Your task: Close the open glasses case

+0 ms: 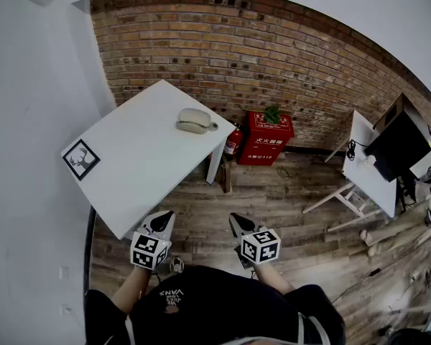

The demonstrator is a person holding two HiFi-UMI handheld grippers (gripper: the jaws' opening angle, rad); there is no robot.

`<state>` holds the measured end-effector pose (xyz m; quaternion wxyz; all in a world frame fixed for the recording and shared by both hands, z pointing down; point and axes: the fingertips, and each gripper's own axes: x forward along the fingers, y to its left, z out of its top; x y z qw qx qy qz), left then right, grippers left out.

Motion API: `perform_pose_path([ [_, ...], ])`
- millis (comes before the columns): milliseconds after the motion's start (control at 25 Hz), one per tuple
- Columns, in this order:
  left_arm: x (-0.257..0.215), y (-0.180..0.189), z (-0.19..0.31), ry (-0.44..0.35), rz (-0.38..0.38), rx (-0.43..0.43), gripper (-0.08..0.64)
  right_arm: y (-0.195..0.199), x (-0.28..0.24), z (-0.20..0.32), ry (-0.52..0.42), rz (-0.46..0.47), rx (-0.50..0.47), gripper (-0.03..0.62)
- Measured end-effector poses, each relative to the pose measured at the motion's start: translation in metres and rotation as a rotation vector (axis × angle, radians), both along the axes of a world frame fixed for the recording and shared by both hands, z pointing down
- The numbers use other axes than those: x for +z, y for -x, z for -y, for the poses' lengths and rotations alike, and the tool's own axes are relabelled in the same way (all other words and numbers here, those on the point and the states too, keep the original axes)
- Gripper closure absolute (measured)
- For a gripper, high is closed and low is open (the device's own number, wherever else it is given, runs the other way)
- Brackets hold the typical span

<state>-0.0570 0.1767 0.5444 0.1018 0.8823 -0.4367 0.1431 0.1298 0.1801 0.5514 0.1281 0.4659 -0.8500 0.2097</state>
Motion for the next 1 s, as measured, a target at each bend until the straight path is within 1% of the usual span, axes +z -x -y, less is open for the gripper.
perform_pose_path([
  [160, -0.004, -0.019, -0.007, -0.016, -0.005, -0.020, 0.549, -0.017, -0.008, -0.002, -0.028, 0.012, -0.007, 0.594],
  [320, -0.011, -0.037, -0.013, -0.046, -0.023, -0.038, 0.549, -0.027, -0.013, -0.001, -0.048, 0.080, -0.016, 0.592],
  [360, -0.012, -0.042, -0.014, -0.051, -0.030, -0.040, 0.530, -0.028, -0.013, -0.001, -0.053, 0.093, -0.017, 0.592],
  [400, -0.011, -0.046, -0.016, -0.050, -0.037, -0.042, 0.449, -0.029, -0.012, -0.001, -0.058, 0.101, -0.020, 0.591],
  [440, -0.010, -0.050, -0.018, -0.044, -0.045, -0.046, 0.342, -0.030, -0.011, -0.001, -0.061, 0.109, -0.023, 0.535],
  [480, -0.008, -0.053, -0.020, -0.037, -0.051, -0.053, 0.284, -0.032, -0.009, -0.001, -0.060, 0.117, -0.025, 0.467],
  [520, -0.007, -0.055, -0.022, -0.032, -0.055, -0.059, 0.279, -0.033, -0.008, -0.001, -0.056, 0.124, -0.026, 0.436],
  [640, 0.002, -0.056, -0.024, -0.010, -0.063, -0.064, 0.273, -0.030, -0.004, 0.002, -0.043, 0.143, -0.029, 0.416],
  [800, 0.018, -0.060, -0.012, 0.031, -0.069, -0.049, 0.273, -0.026, 0.005, 0.014, -0.016, 0.160, -0.032, 0.413],
  [1000, 0.029, -0.063, 0.033, 0.055, -0.074, -0.013, 0.274, -0.027, 0.011, 0.057, -0.006, 0.161, 0.009, 0.413],
])
